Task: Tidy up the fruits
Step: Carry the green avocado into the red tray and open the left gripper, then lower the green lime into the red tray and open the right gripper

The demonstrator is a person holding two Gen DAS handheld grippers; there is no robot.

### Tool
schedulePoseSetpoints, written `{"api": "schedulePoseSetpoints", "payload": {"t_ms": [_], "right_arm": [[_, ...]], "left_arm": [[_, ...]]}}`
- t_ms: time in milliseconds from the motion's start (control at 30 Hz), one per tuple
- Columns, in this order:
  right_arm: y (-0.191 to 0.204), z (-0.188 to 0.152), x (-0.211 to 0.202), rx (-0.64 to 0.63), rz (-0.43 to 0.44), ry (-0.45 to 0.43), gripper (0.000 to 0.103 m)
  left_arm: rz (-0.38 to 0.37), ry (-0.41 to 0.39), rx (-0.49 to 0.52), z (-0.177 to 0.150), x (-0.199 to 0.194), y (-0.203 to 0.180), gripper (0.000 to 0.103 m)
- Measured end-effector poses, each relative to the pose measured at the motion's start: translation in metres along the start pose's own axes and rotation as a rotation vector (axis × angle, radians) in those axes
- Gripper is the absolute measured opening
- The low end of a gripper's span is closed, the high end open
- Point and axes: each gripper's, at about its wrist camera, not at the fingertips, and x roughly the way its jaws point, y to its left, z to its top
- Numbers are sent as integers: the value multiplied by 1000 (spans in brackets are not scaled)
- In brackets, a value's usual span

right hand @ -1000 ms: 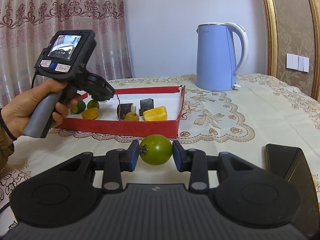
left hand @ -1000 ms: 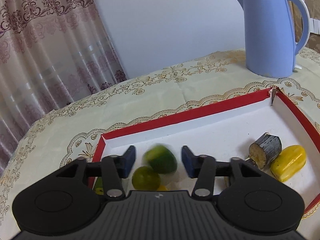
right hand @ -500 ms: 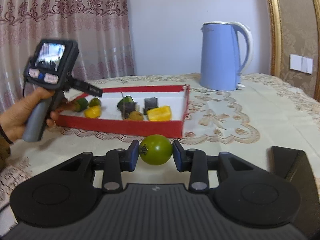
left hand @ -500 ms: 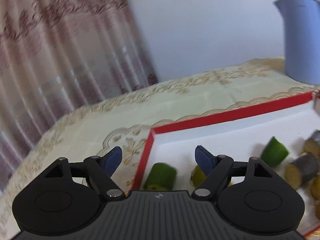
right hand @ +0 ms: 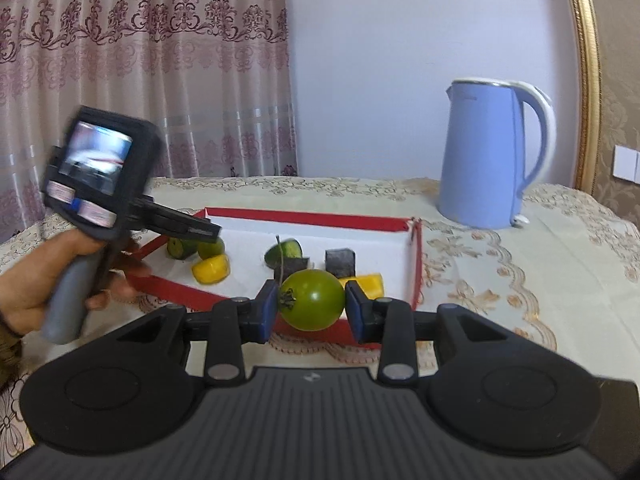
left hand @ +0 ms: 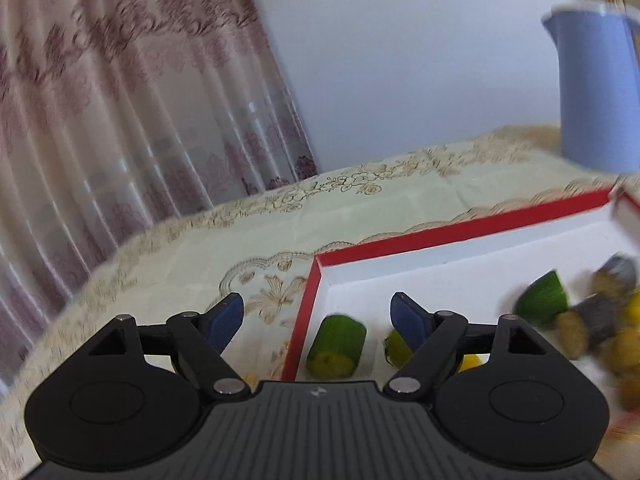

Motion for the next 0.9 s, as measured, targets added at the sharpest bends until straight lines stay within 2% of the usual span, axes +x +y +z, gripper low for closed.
{"api": "schedulePoseSetpoints", "payload": {"t_ms": [33, 100, 167, 233, 267, 300, 467, 567, 733, 900], "right_arm": [[1, 3, 2, -4, 2, -4, 34], [2, 10, 7, -9, 6, -15, 34], [6, 15, 11, -17, 12, -24, 34], [10, 18, 15, -25, 15, -28, 34], [12, 20, 17, -26, 18, -30, 34], [14, 20, 19, -27, 24, -31, 34], [23, 21, 33, -49, 26, -14, 34], [26, 25, 47, -65, 19, -1, 34], [21, 37, 74, -31, 27, 21, 34], [15, 45, 103, -27, -2, 46, 34]], "left_arm": [[-29, 4, -48, -2, -13, 11, 81], [-66, -27, -122, -11, -34, 29, 95], [-44, -90, -179, -24, -49, 40, 100], [-5, -175, -170, -38, -55, 43, 100], [25, -181, -161, -43, -53, 44, 100], [39, -166, -145, -41, -51, 46, 100], [14, -188, -232, -38, -51, 63, 100], [30, -178, -208, -40, -51, 59, 100], [17, -165, -194, -45, -51, 57, 100], [9, -128, -210, -47, -46, 59, 100]]}}
